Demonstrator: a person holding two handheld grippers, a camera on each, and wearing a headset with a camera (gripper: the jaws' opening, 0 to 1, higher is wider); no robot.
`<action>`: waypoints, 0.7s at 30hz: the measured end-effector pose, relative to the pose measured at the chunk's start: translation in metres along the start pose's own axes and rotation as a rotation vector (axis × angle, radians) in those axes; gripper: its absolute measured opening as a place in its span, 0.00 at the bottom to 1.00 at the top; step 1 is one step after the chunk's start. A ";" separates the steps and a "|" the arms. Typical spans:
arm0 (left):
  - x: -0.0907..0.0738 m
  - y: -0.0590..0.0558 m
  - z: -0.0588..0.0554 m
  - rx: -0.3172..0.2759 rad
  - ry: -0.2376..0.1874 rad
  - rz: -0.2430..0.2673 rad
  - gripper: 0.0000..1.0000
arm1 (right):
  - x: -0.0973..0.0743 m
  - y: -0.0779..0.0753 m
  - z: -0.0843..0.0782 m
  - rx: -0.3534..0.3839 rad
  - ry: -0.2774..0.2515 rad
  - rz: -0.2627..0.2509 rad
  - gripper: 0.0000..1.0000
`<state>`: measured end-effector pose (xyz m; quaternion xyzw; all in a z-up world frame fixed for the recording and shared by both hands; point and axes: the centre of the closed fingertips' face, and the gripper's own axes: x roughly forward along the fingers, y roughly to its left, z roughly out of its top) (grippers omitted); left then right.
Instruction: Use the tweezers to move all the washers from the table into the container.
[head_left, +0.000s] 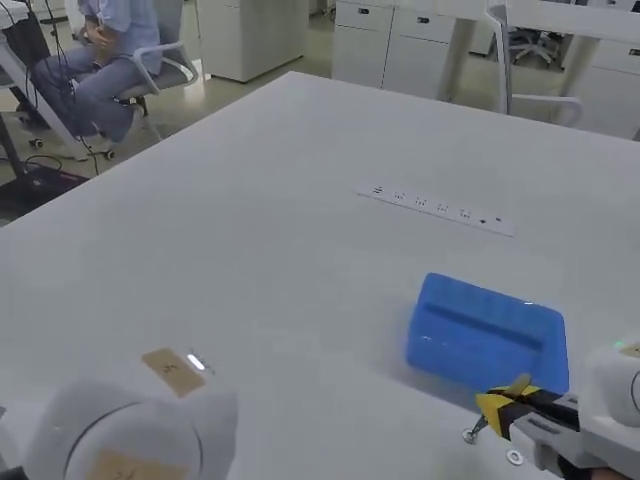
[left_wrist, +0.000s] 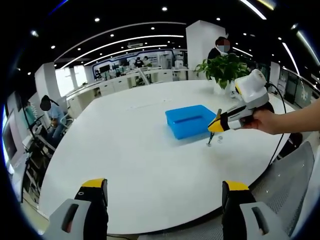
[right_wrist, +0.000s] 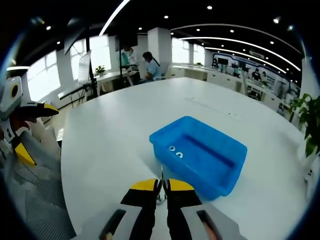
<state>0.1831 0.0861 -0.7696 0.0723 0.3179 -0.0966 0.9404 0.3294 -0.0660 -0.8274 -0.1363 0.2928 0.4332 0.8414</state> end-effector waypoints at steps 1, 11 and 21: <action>0.000 0.001 0.000 -0.001 0.000 0.002 0.97 | 0.000 0.000 0.000 0.000 0.000 0.000 0.03; 0.000 0.000 -0.002 -0.005 -0.003 0.002 0.97 | -0.001 0.003 0.000 -0.025 -0.021 -0.024 0.02; -0.001 -0.002 0.003 0.006 -0.016 0.002 0.97 | -0.005 0.010 0.000 -0.016 -0.005 -0.022 0.01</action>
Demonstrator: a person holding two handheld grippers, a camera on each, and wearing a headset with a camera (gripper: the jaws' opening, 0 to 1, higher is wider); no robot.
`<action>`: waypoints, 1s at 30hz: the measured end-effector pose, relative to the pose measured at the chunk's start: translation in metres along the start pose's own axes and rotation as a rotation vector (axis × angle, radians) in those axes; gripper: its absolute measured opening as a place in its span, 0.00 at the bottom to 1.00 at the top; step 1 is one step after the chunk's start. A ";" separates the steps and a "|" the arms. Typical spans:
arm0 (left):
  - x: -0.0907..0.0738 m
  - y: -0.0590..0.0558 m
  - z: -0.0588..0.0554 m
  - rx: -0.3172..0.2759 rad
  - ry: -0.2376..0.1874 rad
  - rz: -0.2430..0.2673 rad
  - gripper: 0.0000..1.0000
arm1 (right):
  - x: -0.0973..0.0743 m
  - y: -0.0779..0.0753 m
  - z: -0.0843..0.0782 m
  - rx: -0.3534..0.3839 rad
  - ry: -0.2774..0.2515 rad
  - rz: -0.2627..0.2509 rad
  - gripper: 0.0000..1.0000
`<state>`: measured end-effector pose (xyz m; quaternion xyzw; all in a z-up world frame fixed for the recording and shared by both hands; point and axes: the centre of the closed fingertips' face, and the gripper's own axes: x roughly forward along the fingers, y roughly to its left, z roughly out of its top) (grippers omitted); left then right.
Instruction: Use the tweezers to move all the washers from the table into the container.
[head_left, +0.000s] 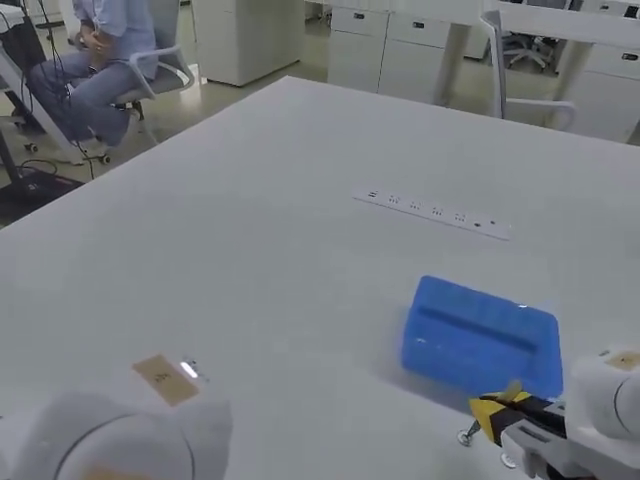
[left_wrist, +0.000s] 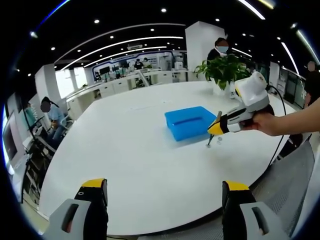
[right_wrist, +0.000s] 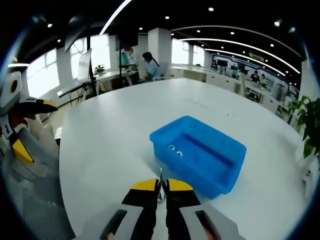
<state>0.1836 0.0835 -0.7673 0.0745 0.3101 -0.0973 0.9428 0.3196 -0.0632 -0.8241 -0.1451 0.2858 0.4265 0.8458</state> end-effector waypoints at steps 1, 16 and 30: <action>-0.001 0.000 0.000 0.000 -0.002 0.002 0.97 | 0.000 -0.001 -0.001 0.001 0.001 0.000 0.01; -0.007 0.004 0.003 0.001 -0.020 0.029 0.98 | -0.002 -0.008 -0.007 0.026 0.026 -0.008 0.01; -0.008 0.008 0.008 0.006 -0.033 0.031 0.97 | -0.006 -0.013 0.024 0.139 -0.015 0.059 0.01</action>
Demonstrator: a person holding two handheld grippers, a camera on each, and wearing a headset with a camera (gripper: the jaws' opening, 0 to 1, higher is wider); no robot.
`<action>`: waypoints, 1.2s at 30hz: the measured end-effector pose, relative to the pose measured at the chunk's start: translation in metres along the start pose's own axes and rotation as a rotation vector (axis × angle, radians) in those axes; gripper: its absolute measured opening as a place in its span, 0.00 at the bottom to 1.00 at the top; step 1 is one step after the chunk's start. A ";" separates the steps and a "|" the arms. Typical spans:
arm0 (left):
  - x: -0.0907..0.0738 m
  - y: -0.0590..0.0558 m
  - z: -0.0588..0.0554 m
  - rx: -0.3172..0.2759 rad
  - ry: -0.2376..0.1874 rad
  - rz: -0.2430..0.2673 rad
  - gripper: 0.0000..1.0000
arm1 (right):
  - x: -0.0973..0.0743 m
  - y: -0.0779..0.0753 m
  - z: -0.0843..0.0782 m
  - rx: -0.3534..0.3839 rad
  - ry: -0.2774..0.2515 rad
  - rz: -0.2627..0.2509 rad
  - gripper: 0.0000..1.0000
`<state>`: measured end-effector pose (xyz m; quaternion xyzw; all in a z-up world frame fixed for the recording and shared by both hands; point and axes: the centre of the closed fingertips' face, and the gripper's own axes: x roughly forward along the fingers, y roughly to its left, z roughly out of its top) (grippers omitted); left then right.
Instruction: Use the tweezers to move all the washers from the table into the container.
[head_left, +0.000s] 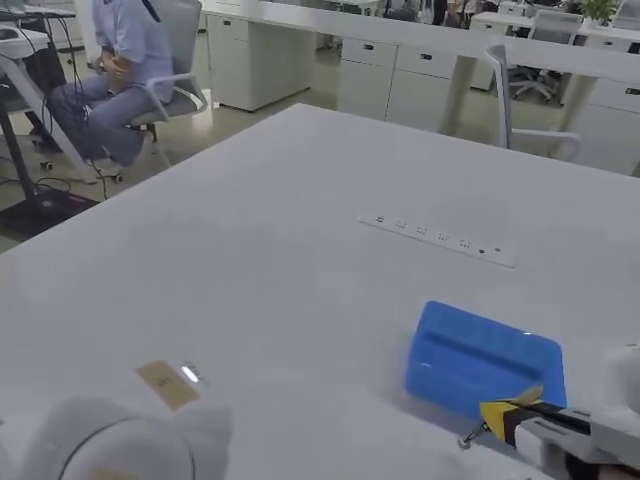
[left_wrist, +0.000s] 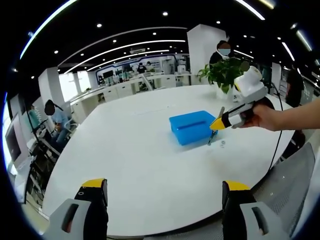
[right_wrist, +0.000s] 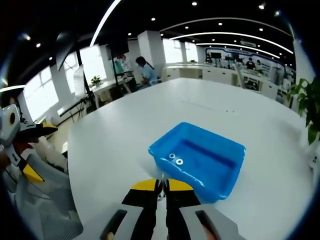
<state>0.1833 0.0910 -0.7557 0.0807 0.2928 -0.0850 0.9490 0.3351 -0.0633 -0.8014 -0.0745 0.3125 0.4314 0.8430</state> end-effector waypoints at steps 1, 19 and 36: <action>0.000 -0.001 0.000 0.005 -0.002 -0.004 0.97 | -0.001 0.001 0.002 0.000 -0.001 0.005 0.01; 0.001 -0.004 -0.002 0.008 0.014 -0.031 0.97 | -0.012 -0.009 0.054 -0.030 -0.114 -0.020 0.02; 0.002 -0.006 -0.003 0.031 0.011 -0.031 0.97 | 0.020 -0.027 0.052 -0.068 -0.057 -0.051 0.02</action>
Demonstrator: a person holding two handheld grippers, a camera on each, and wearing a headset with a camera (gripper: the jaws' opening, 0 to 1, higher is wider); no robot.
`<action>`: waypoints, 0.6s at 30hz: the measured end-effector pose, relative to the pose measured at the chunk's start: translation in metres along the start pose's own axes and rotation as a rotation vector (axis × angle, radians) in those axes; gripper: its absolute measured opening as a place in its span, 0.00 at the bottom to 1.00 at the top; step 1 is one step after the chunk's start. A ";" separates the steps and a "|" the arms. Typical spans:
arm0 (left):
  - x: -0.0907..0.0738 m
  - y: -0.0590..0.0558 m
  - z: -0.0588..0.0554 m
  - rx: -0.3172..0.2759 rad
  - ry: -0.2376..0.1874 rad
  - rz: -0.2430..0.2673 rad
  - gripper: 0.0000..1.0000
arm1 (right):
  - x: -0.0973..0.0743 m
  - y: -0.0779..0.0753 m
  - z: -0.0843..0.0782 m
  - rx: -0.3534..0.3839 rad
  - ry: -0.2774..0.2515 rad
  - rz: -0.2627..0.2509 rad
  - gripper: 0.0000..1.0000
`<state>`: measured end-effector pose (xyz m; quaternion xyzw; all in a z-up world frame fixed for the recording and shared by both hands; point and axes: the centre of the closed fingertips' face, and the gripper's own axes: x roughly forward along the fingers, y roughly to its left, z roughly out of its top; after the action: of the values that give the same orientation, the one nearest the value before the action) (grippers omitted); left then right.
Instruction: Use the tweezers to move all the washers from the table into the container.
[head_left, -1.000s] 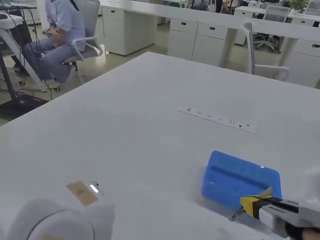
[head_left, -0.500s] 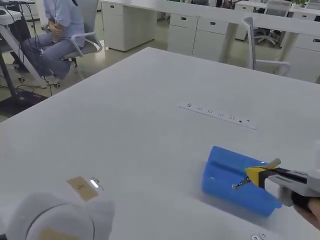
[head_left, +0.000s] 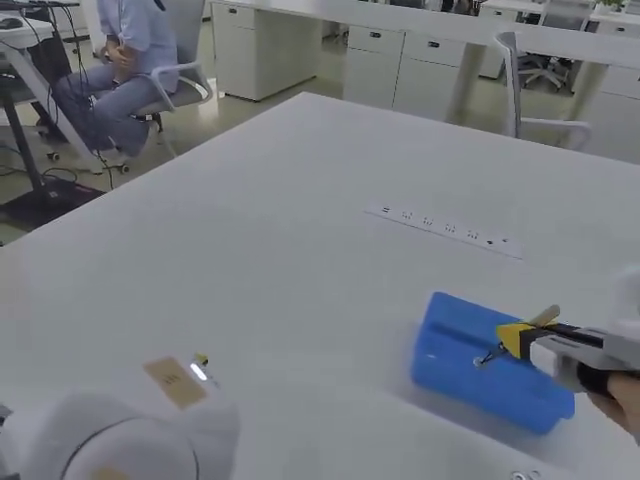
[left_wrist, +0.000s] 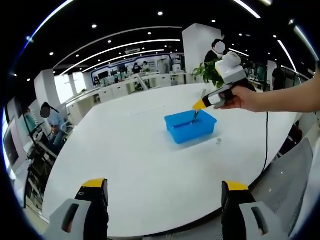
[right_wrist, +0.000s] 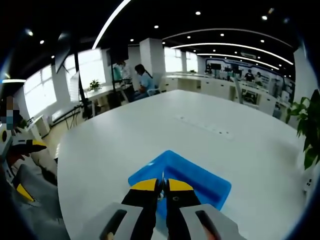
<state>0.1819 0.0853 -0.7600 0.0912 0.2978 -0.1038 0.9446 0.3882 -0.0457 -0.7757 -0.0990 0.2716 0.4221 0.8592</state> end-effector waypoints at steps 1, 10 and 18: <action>0.000 0.000 -0.001 0.001 0.004 -0.002 0.96 | 0.002 -0.001 -0.001 -0.008 0.004 -0.002 0.02; 0.002 -0.002 -0.003 0.016 0.019 -0.013 0.96 | 0.022 -0.012 -0.013 -0.049 0.056 -0.010 0.02; 0.005 -0.004 -0.007 0.028 0.036 -0.018 0.96 | 0.032 -0.017 -0.022 -0.055 0.081 -0.017 0.02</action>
<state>0.1808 0.0825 -0.7688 0.1035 0.3140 -0.1148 0.9368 0.4086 -0.0435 -0.8126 -0.1421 0.2935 0.4177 0.8481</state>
